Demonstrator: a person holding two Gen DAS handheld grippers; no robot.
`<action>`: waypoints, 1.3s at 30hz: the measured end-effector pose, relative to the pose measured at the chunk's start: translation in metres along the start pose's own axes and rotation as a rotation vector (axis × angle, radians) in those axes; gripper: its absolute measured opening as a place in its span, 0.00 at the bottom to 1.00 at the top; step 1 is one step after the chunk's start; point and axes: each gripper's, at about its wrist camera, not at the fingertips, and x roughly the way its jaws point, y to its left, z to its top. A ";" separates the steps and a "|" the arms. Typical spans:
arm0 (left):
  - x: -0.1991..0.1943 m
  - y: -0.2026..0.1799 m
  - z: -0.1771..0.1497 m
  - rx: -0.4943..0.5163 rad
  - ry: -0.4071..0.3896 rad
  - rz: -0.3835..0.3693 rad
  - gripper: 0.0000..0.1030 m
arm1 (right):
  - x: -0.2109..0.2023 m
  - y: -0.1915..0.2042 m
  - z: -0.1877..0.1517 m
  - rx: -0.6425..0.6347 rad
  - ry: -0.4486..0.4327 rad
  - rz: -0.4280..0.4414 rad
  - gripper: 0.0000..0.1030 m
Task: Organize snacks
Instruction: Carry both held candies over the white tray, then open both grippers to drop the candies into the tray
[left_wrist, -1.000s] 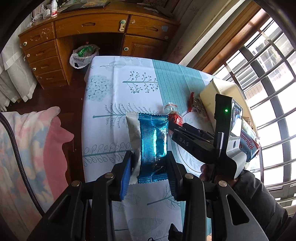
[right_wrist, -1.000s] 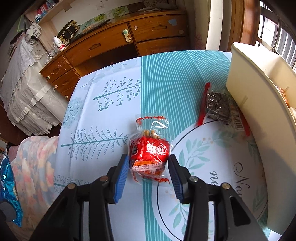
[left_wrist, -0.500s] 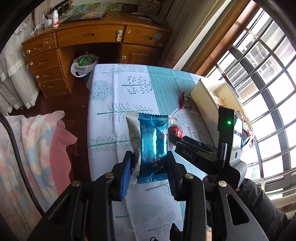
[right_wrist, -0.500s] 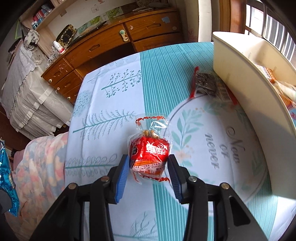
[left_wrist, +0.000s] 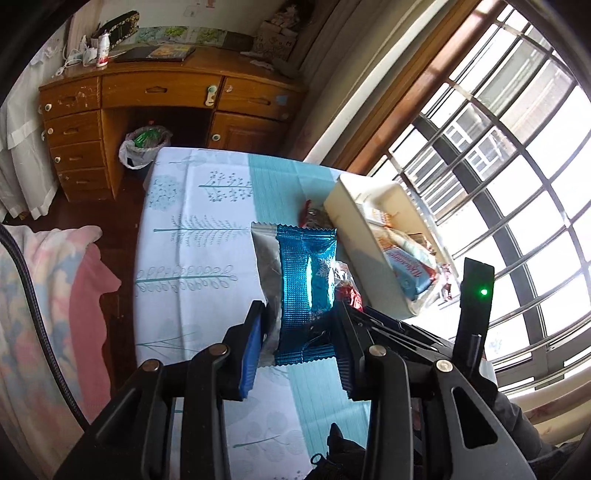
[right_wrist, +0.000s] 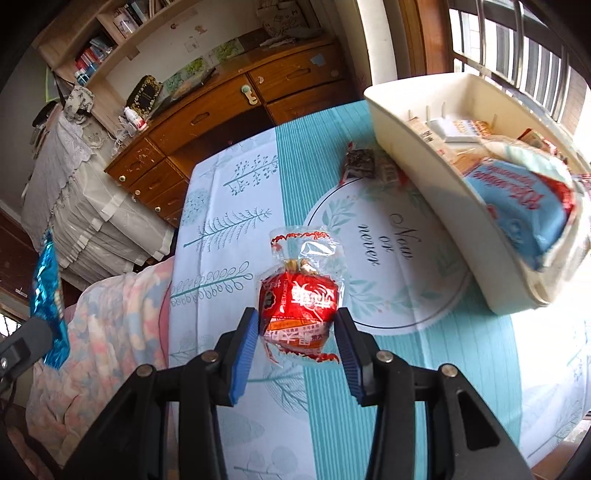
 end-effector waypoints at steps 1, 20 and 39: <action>0.000 -0.006 -0.001 0.007 -0.004 -0.009 0.33 | -0.007 -0.004 -0.001 -0.006 -0.006 0.004 0.41; 0.049 -0.145 0.002 -0.017 -0.117 -0.025 0.33 | -0.100 -0.112 0.035 -0.193 -0.109 0.063 0.41; 0.164 -0.238 0.045 -0.007 -0.073 0.013 0.33 | -0.103 -0.197 0.084 -0.407 -0.183 -0.021 0.41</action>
